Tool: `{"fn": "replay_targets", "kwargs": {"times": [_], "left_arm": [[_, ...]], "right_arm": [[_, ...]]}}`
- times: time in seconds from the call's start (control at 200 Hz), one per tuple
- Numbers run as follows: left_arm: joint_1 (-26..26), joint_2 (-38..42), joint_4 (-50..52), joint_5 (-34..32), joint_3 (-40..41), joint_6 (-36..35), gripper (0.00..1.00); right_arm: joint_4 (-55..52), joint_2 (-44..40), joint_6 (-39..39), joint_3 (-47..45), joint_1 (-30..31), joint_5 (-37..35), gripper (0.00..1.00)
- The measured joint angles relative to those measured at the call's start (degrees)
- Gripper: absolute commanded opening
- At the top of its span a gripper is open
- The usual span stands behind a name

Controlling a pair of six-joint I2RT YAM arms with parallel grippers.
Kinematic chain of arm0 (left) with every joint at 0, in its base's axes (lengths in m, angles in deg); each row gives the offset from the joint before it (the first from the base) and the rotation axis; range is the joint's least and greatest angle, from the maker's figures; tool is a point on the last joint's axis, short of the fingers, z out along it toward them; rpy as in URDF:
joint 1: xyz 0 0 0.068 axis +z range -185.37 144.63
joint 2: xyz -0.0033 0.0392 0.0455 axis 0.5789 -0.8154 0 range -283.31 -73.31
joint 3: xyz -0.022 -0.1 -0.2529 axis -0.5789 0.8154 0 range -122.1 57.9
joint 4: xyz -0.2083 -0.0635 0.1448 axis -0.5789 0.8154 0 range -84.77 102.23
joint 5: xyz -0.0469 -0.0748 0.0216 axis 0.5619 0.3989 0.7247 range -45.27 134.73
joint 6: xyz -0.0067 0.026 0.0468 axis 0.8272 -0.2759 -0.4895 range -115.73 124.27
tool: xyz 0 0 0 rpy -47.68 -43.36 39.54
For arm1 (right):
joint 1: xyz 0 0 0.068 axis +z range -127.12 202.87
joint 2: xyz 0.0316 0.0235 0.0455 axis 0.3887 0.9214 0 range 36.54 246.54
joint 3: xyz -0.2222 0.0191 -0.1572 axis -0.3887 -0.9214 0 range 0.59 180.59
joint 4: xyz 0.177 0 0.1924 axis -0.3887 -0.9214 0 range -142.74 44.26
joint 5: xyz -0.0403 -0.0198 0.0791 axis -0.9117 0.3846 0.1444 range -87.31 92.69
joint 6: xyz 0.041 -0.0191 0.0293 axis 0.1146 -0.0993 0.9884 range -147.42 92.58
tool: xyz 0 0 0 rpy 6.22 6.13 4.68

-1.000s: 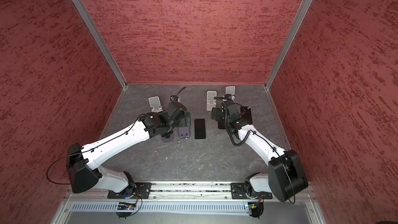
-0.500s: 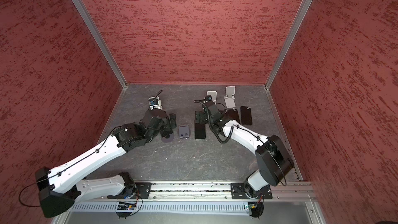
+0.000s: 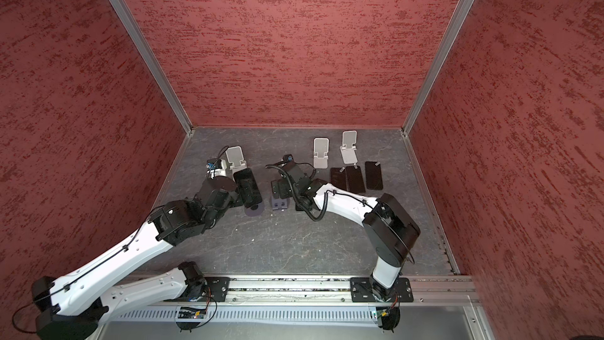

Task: Remove the phone from the phone stand
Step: Pick up the phone stand from the center of the table.

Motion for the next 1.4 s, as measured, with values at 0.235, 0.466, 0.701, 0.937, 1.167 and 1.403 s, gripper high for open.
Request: {"fn": "replay_targets", "kwargs": {"times": [0.235, 0.466, 0.701, 0.937, 1.167, 1.403], "left_arm": [[0.4, 1.3, 0.7, 0.0, 1.6, 0.8, 1.0], [1.1, 1.4, 0.9, 0.0, 1.9, 1.0, 1.0], [1.6, 1.4, 0.9, 0.2, 2.6, 1.1, 1.0], [2.2, 1.6, 0.9, 0.4, 3.6, 1.6, 1.0], [2.9, 1.5, 0.9, 0.7, 3.6, 1.7, 1.0], [3.4, 0.9, 1.1, 1.4, 3.6, 2.1, 1.0]], "right_arm": [[0.1, 2.7, 1.4, 1.2, 2.0, 0.0, 0.99], [-0.3, 5.4, 2.8, 1.8, 3.1, -0.2, 0.94], [-1.0, 7.6, 4.1, 3.5, 4.0, -1.5, 0.88], [-2.5, 8.9, 6.0, 4.7, 4.7, -4.6, 0.81], [-2.9, 9.7, 7.4, 4.7, 4.9, -6.2, 0.7], [-3.3, 10.2, 7.3, 5.6, 5.0, -7.5, 0.59]]}}
